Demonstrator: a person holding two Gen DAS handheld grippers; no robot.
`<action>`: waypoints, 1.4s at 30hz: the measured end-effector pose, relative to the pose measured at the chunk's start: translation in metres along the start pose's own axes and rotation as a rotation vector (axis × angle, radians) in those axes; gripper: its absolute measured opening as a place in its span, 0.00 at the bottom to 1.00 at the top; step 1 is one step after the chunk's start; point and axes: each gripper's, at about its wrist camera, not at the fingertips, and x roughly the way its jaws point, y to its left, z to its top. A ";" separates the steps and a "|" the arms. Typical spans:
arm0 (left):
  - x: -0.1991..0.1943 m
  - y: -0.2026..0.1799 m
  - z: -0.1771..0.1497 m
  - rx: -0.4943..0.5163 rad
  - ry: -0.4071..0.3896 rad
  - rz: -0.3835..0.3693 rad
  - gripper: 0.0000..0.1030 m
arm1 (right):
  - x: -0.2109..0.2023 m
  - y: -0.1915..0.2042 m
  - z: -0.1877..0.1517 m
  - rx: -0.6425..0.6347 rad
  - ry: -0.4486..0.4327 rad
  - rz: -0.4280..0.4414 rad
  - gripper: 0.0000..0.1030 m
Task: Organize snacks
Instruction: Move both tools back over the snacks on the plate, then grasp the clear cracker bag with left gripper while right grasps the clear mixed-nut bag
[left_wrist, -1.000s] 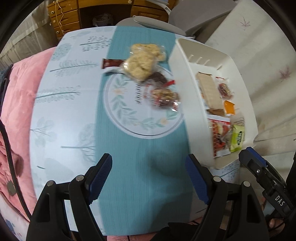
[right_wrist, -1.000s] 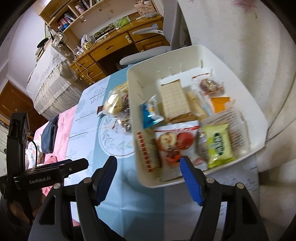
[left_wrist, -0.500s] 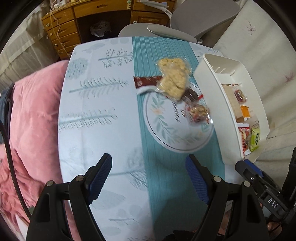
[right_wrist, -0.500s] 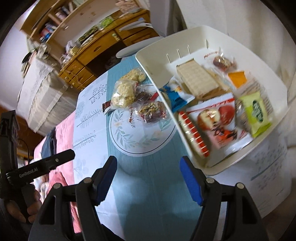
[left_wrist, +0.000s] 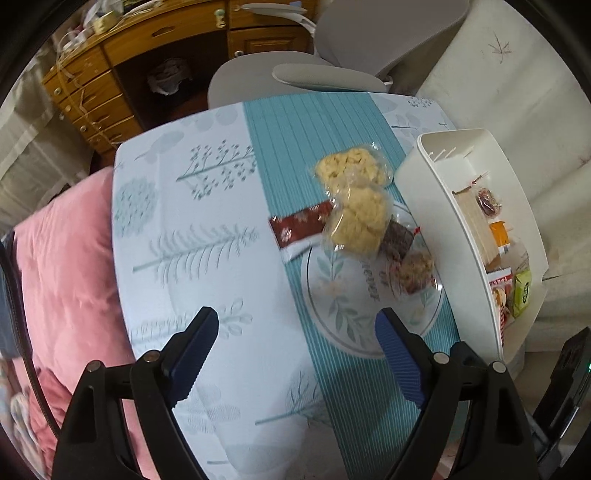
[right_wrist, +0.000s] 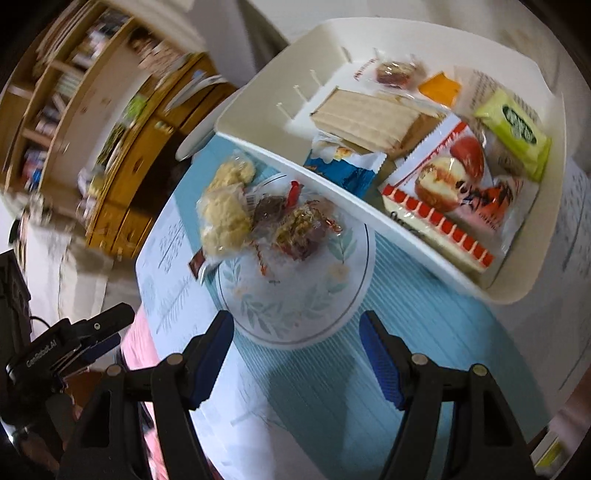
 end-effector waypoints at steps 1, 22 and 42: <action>0.004 -0.003 0.008 0.010 0.007 0.002 0.84 | 0.003 0.002 0.001 0.018 -0.011 -0.004 0.69; 0.090 -0.055 0.067 0.076 0.042 0.021 0.84 | 0.064 0.021 0.013 -0.095 -0.204 -0.169 0.78; 0.140 -0.074 0.080 0.135 0.028 0.039 0.84 | 0.100 0.031 0.017 -0.268 -0.225 -0.258 0.79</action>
